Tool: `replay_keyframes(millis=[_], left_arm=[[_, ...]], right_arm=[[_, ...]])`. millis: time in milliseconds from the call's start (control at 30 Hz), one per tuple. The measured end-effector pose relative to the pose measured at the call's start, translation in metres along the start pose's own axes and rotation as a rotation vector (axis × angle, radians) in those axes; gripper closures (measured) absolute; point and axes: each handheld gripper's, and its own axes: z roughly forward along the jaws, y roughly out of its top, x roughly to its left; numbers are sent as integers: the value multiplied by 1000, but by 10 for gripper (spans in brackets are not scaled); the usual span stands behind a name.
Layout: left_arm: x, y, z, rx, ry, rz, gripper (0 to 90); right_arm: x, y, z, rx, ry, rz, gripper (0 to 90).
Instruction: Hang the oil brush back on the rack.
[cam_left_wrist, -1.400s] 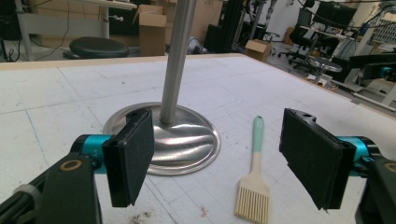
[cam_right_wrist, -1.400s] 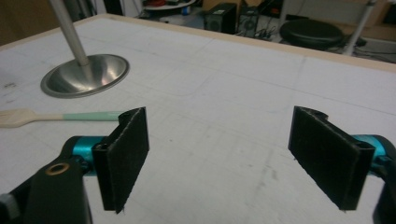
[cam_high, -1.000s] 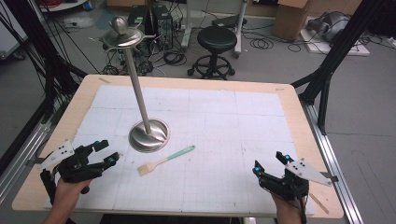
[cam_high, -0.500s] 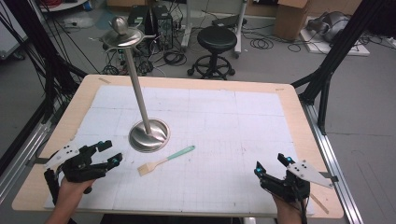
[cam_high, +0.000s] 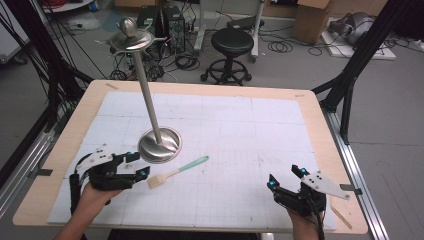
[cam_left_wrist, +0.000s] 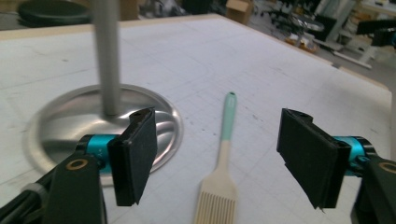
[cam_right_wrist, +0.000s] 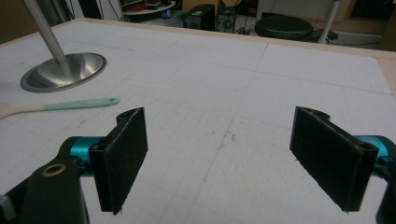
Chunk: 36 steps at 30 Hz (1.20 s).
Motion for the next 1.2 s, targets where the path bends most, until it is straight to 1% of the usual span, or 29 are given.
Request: replay_keyframes(millis=[67,200,267,300,367,500,633,667,800,867,900,933,1100,1200], left_arm=[[-4,4,15,54,-33,28,351],[-12,8,42,149,-70,85,394],[-13,10,52,173,-81,87,412],[-12,10,57,183,-85,82,425],[-12,12,67,222,-80,91,443],[-12,14,83,298,-79,128,478],[-9,8,95,364,-71,125,495],[-8,7,96,374,-66,127,496],[-5,5,100,386,-50,120,498],[-5,4,102,409,-46,128,515],[-5,3,103,419,-43,135,522],[-6,3,103,424,-45,144,527],[-7,3,106,424,-35,163,538],[-9,3,107,435,-20,194,567]], right_arm=[[0,-1,1,8,1,8,179],[2,0,2,6,4,0,179],[3,1,1,4,6,-4,179],[3,1,1,4,5,-2,179],[3,0,2,3,6,-4,179],[3,0,2,6,9,-3,179],[2,0,3,11,8,-6,180],[3,0,3,11,8,1,180],[2,1,2,3,10,5,180],[0,1,0,-4,7,10,180],[1,1,0,-2,7,24,180],[-1,1,0,-5,5,17,180],[-1,1,-2,-9,4,28,180],[-1,2,-2,-17,-1,33,181]])
